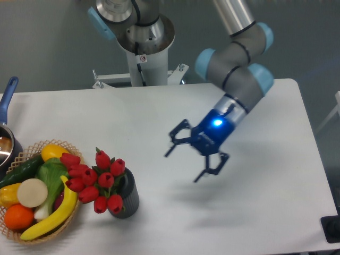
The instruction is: Insert the flowers into the vase
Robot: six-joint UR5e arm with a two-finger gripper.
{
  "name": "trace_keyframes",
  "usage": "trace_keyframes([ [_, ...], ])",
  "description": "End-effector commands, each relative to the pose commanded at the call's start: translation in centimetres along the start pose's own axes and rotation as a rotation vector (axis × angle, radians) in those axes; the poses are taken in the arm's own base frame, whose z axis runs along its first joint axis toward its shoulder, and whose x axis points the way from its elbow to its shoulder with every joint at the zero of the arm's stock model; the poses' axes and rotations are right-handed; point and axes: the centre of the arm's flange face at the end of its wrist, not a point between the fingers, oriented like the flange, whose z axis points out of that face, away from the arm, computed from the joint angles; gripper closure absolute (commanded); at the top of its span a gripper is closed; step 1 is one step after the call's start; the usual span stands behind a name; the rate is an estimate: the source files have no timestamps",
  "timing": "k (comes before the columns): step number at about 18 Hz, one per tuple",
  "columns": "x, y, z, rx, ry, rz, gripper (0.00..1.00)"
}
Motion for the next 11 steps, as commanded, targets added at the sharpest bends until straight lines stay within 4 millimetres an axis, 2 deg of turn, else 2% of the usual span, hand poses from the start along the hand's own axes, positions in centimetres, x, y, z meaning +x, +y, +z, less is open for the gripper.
trace_keyframes([
  [5, -3.0, 0.7, -1.1, -0.322, -0.136, 0.059, 0.0],
  [7, -3.5, 1.2, -1.3, -0.438, -0.175, 0.081, 0.0],
  [11, -3.5, 2.0, -0.8, -0.645, -0.192, 0.199, 0.0],
])
